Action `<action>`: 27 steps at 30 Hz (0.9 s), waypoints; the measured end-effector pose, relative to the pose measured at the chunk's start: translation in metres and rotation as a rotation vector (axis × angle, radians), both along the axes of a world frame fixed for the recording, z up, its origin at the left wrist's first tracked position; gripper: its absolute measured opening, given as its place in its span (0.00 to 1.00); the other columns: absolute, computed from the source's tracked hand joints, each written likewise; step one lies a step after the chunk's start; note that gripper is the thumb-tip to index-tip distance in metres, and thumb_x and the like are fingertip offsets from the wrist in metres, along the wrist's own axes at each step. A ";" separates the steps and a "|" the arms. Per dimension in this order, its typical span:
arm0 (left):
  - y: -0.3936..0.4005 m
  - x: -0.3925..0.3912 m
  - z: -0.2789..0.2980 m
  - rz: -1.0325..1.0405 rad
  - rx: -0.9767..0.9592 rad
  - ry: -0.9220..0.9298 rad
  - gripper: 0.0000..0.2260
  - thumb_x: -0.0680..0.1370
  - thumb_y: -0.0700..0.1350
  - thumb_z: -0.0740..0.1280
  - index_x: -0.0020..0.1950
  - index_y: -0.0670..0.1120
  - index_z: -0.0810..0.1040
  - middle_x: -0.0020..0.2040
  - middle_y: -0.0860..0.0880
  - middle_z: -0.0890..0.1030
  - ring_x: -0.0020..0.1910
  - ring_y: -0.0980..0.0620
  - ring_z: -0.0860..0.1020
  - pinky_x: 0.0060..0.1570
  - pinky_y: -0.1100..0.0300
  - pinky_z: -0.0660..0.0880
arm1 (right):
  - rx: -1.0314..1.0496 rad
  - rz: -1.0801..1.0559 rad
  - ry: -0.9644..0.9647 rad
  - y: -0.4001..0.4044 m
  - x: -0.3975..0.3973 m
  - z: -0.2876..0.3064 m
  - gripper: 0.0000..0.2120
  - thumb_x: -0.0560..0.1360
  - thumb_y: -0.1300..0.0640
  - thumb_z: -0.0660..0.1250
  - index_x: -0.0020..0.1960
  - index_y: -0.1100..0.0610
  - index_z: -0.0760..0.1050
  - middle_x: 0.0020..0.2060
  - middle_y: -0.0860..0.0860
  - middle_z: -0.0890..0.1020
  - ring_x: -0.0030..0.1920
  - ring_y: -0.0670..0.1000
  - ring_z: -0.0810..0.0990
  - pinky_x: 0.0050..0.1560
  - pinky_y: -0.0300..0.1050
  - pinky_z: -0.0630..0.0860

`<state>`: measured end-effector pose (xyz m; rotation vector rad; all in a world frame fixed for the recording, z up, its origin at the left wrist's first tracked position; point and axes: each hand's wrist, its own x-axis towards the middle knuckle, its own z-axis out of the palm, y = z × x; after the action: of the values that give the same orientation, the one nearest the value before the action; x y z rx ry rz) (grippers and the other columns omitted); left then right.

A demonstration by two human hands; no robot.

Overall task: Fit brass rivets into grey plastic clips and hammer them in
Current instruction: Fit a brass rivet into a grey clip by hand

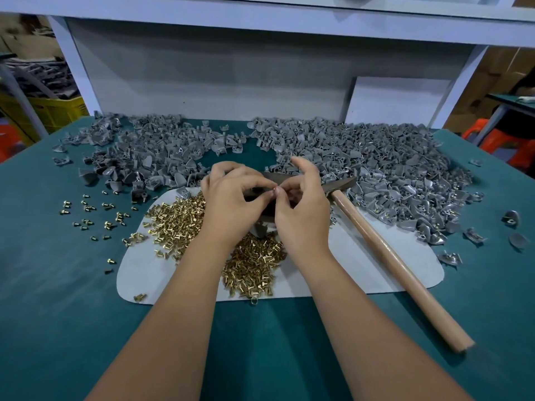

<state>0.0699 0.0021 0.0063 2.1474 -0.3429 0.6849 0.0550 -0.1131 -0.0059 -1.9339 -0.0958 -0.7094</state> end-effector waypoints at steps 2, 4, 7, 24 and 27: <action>0.000 0.002 -0.002 0.018 0.021 -0.017 0.04 0.74 0.49 0.74 0.45 0.59 0.84 0.44 0.64 0.79 0.59 0.52 0.67 0.58 0.54 0.57 | -0.019 -0.030 -0.011 0.000 0.000 0.001 0.19 0.75 0.59 0.67 0.63 0.47 0.70 0.42 0.43 0.78 0.48 0.47 0.77 0.53 0.53 0.75; -0.001 0.002 -0.004 0.020 0.021 -0.020 0.03 0.75 0.49 0.73 0.47 0.56 0.85 0.46 0.62 0.80 0.60 0.51 0.67 0.60 0.50 0.59 | -0.075 -0.101 -0.056 -0.001 0.000 0.001 0.09 0.74 0.57 0.67 0.55 0.51 0.76 0.42 0.43 0.80 0.48 0.48 0.77 0.55 0.55 0.73; -0.005 0.002 -0.005 0.013 -0.015 -0.037 0.03 0.75 0.48 0.72 0.47 0.54 0.85 0.45 0.62 0.80 0.59 0.52 0.67 0.62 0.44 0.61 | -0.049 -0.109 -0.048 -0.001 0.000 0.002 0.02 0.75 0.57 0.67 0.46 0.54 0.79 0.42 0.46 0.81 0.47 0.50 0.78 0.55 0.58 0.72; 0.004 0.018 -0.009 0.290 -0.048 0.303 0.19 0.78 0.46 0.62 0.69 0.56 0.73 0.70 0.55 0.72 0.72 0.50 0.57 0.69 0.49 0.54 | 0.081 -0.115 0.095 0.006 0.007 0.013 0.04 0.76 0.57 0.63 0.43 0.51 0.75 0.42 0.44 0.79 0.48 0.48 0.76 0.57 0.57 0.72; 0.007 0.019 -0.009 0.216 -0.045 0.347 0.16 0.79 0.44 0.61 0.65 0.57 0.77 0.71 0.56 0.71 0.74 0.50 0.55 0.72 0.50 0.51 | 0.064 -0.029 0.174 0.007 0.022 0.023 0.05 0.76 0.57 0.63 0.43 0.48 0.75 0.40 0.42 0.79 0.45 0.46 0.77 0.53 0.54 0.76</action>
<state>0.0892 0.0088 -0.0025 2.2291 0.0907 0.4197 0.0767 -0.1059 0.0166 -1.9301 0.0615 -0.5541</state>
